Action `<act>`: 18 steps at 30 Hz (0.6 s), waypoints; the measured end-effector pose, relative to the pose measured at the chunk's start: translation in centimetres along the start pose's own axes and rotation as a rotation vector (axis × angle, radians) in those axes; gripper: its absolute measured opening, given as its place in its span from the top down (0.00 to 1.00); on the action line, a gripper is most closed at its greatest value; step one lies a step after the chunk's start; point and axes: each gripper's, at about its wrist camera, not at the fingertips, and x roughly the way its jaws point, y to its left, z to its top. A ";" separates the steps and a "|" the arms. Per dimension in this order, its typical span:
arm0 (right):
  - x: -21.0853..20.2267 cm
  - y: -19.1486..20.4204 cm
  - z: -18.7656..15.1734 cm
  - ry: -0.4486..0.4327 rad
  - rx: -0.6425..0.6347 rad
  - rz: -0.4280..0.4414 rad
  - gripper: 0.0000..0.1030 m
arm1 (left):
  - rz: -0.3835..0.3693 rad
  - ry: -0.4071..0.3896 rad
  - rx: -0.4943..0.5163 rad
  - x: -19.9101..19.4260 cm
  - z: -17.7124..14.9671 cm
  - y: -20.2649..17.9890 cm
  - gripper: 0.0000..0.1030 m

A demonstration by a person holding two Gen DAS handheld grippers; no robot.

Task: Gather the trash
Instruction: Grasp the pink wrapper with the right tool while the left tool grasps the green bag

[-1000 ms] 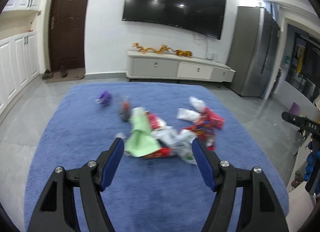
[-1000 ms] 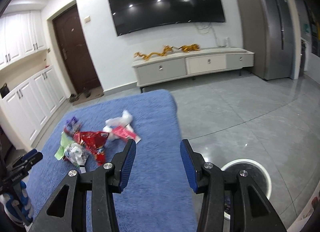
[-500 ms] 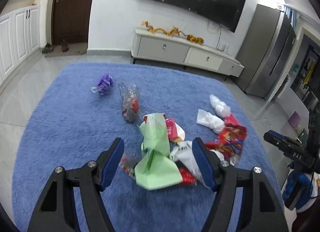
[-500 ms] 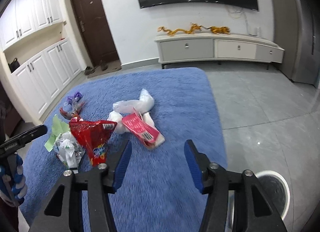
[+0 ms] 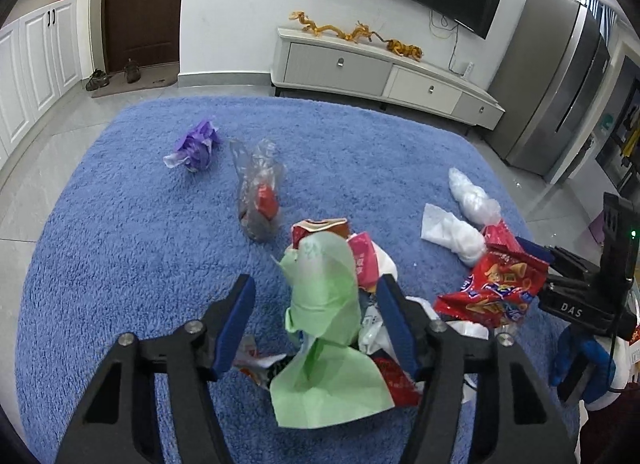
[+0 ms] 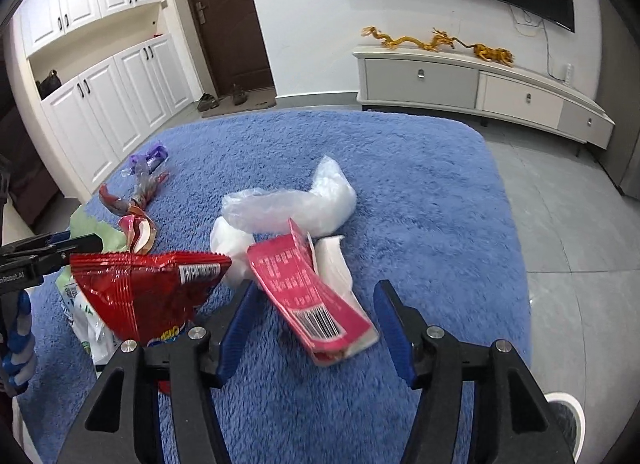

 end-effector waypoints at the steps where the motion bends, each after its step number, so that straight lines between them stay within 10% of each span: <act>1: 0.2 0.1 0.1 0.001 -0.004 0.001 0.44 | 0.001 0.004 -0.004 0.1 0.1 0.0 0.51; 5: 0.4 0.2 -0.1 0.014 -0.007 -0.004 0.57 | -0.009 0.011 -0.023 0.2 -0.2 0.2 0.67; 18: -5.6 0.2 -3.4 -0.050 0.079 -0.027 0.69 | -0.049 -0.141 -0.047 -6.9 -1.0 0.5 0.71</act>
